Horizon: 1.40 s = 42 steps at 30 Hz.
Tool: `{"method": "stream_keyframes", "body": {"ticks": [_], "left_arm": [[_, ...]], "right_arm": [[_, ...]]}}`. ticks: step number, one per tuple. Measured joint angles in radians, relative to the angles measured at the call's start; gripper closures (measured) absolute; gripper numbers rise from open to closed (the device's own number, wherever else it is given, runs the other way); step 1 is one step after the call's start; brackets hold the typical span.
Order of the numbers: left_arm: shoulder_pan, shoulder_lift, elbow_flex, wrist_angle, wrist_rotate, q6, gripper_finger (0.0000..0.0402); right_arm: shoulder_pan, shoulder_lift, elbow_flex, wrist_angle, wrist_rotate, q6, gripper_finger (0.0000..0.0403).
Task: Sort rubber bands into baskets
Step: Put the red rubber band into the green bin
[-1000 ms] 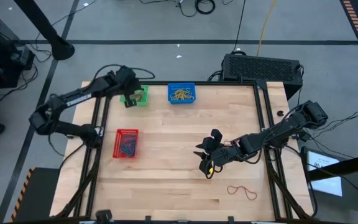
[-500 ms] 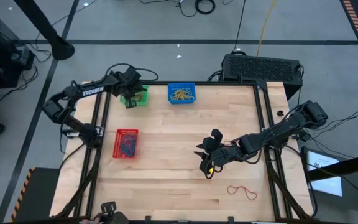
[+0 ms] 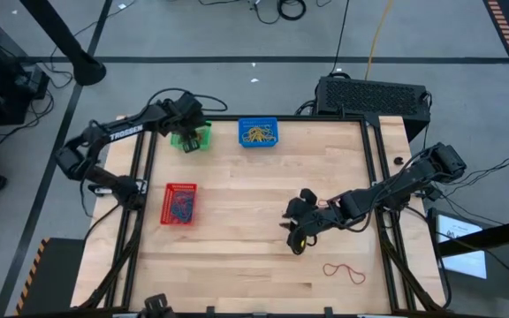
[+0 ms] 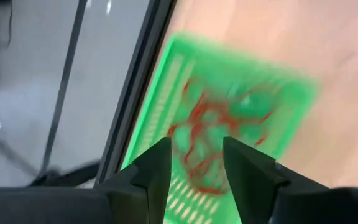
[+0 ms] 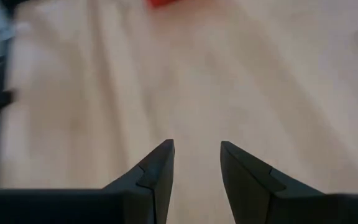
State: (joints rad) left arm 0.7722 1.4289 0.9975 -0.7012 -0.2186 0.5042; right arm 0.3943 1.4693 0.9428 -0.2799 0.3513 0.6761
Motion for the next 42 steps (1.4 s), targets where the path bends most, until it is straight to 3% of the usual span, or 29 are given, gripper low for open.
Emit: {"method": "stream_keyframes", "body": {"ticks": [3, 7, 10, 13, 19, 27, 32, 42], "left_arm": [[-0.047, -0.054, 0.023, 0.005, 0.104, -0.051, 0.0249], [-0.114, -0.122, 0.025, 0.031, 0.41, -0.113, 0.0249], [-0.186, -0.152, 0.025, 0.05, 0.664, -0.141, 0.0249], [-0.292, -0.167, -0.008, 0.134, 0.812, -0.161, 0.0249], [-0.58, -0.18, -0.11, 0.376, 0.779, -0.211, 0.0251], [-0.947, -0.136, -0.221, 0.883, 0.577, -0.118, 0.0261], [-1.015, -0.052, -0.222, 0.931, 0.572, -0.045, 0.0261], [-1.012, 0.062, -0.221, 0.984, 0.569, -0.05, 0.0261]], "right_arm": [[0.001, 0.0, 0.0, -0.007, -0.151, 0.067, 0.028], [0.025, 0.0, 0.0, -0.051, -0.328, 0.205, 0.028], [0.069, 0.0, 0.0, -0.08, -0.385, 0.23, 0.028], [0.123, 0.0, 0.0, -0.112, -0.395, 0.252, 0.028], [0.196, 0.0, 0.0, -0.197, -0.537, 0.438, 0.028], [0.286, 0.0, 0.0, -0.442, -0.567, 0.395, 0.028], [0.327, 0.001, 0.0, -0.482, -0.556, 0.314, 0.028], [0.417, 0.137, 0.0, -0.465, -0.416, 0.206, 0.028]]}}
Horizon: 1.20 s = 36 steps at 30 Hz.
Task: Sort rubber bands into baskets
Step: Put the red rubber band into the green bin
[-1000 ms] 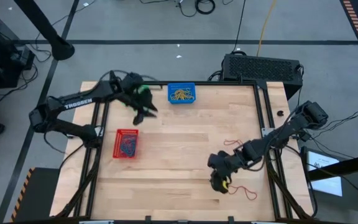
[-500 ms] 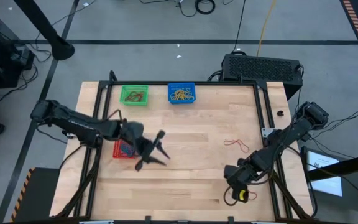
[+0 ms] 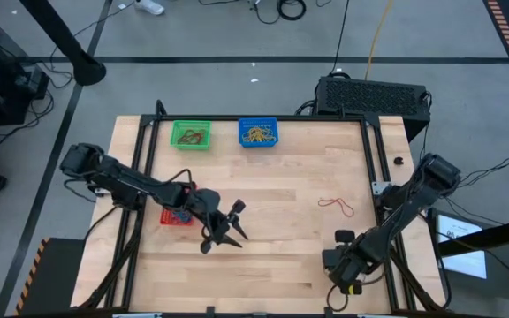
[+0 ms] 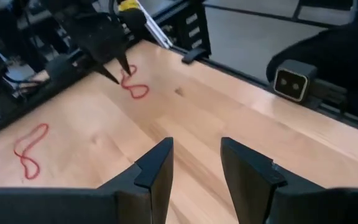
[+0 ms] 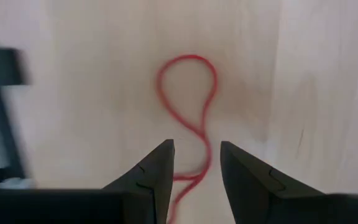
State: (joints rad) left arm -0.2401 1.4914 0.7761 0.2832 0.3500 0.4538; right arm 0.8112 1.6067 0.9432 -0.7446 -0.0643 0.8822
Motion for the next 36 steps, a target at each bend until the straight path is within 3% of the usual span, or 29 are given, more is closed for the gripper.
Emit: {"method": "stream_keyframes", "body": {"ticks": [9, 14, 18, 24, 31, 36], "left_arm": [[0.0, 0.001, 0.0, 0.01, 0.004, -0.001, 0.0261], [0.0, 0.001, 0.0, 0.026, 0.005, -0.002, 0.0261], [0.0, 0.001, 0.0, 0.03, 0.006, -0.002, 0.0261], [0.006, 0.007, 0.0, 0.072, 0.015, -0.003, 0.0261], [0.006, 0.192, 0.001, 0.493, 0.018, -0.178, 0.0261], [0.01, 0.348, 0.031, 0.762, -0.058, -0.295, 0.0261]], "right_arm": [[0.019, 0.169, 0.008, 0.016, -0.026, -0.051, 0.0288], [0.012, 0.155, 0.002, 0.043, -0.101, -0.059, 0.0379], [0.008, 0.075, -0.006, 0.01, -0.074, 0.03, 0.0396], [0.002, -0.101, -0.004, -0.013, 0.147, 0.169, 0.0402], [-0.021, -0.206, -0.003, 0.087, 0.584, 0.194, 0.0402], [-0.073, -0.183, -0.002, 0.196, 0.633, 0.122, 0.0402]]}}
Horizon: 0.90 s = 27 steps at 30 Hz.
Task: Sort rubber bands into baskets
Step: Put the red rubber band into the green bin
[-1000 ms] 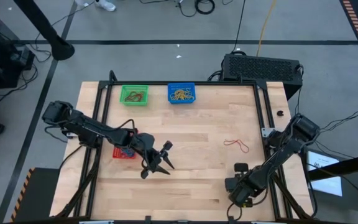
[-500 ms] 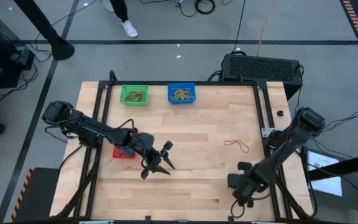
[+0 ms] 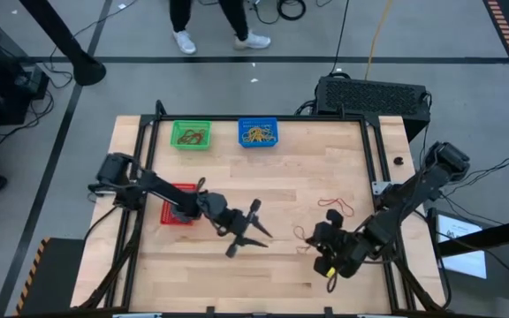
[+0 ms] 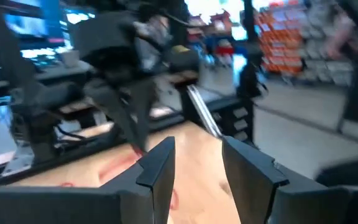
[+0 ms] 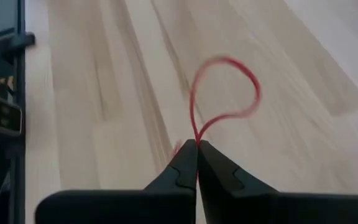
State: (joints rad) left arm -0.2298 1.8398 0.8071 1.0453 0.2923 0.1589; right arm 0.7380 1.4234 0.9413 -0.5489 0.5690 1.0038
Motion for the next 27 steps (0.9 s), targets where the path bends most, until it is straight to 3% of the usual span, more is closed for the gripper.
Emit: {"method": "stream_keyframes", "body": {"ticks": [7, 12, 18, 27], "left_arm": [[0.01, 0.123, 0.089, 0.046, -0.042, -0.09, 0.0261], [0.009, 0.14, 0.098, 0.04, -0.035, 0.072, 0.0261], [0.007, 0.141, 0.099, 0.012, -0.045, 0.305, 0.0261], [0.008, 0.141, 0.099, -0.018, -0.166, 0.358, 0.0261]], "right_arm": [[-0.058, 0.06, 0.0, 0.222, 0.002, -0.216, 0.0403], [-0.088, 0.078, 0.0, 0.301, -0.022, -0.271, 0.0403], [-0.115, 0.078, 0.0, 0.308, -0.051, -0.225, 0.0402], [-0.122, 0.078, 0.001, 0.36, -0.052, -0.257, 0.0402]]}}
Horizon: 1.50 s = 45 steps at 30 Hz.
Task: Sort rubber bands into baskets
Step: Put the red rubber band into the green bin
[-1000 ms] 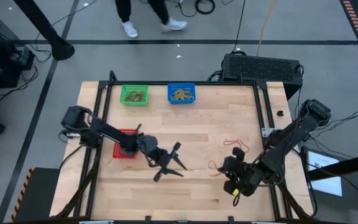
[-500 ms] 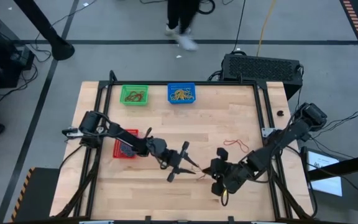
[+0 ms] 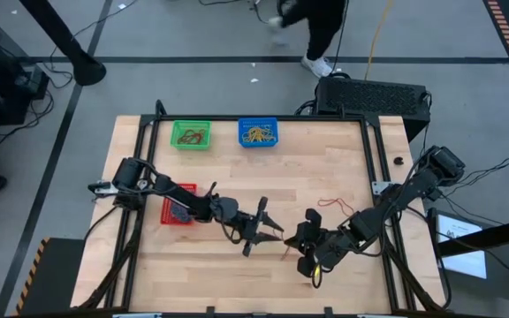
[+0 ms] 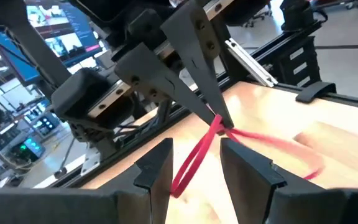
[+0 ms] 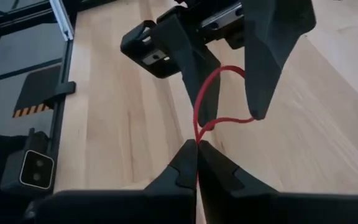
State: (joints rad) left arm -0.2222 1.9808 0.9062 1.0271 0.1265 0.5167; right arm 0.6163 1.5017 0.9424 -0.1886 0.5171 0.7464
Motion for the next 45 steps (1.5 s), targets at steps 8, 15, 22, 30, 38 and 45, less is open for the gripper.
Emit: {"method": "stream_keyframes", "body": {"ticks": [8, 15, 22, 30, 38, 45], "left_arm": [[-0.001, 0.0, 0.0, 0.001, 0.0, -0.005, 0.0262], [-0.001, 0.0, 0.0, -0.029, 0.0, -0.011, 0.0337], [-0.001, 0.0, 0.0, -0.051, -0.002, -0.013, 0.0395], [-0.001, -0.119, -0.006, -0.283, -0.078, -0.011, 0.0399], [0.022, -0.418, -0.006, -0.875, -0.402, 0.069, 0.04], [0.123, -0.668, -0.006, -1.302, -0.709, 0.073, 0.0401]], "right_arm": [[-0.001, 0.0, 0.0, -0.002, 0.001, 0.002, 0.0402], [-0.001, 0.0, 0.0, -0.006, 0.002, -0.006, 0.0402], [-0.001, 0.0, 0.0, -0.014, 0.002, -0.007, 0.0384], [-0.001, 0.0, 0.0, -0.04, 0.009, -0.009, 0.0328], [0.0, 0.004, 0.001, -0.151, 0.026, -0.028, 0.0291], [0.0, 0.004, 0.001, -0.159, 0.285, -0.055, 0.0289]]}}
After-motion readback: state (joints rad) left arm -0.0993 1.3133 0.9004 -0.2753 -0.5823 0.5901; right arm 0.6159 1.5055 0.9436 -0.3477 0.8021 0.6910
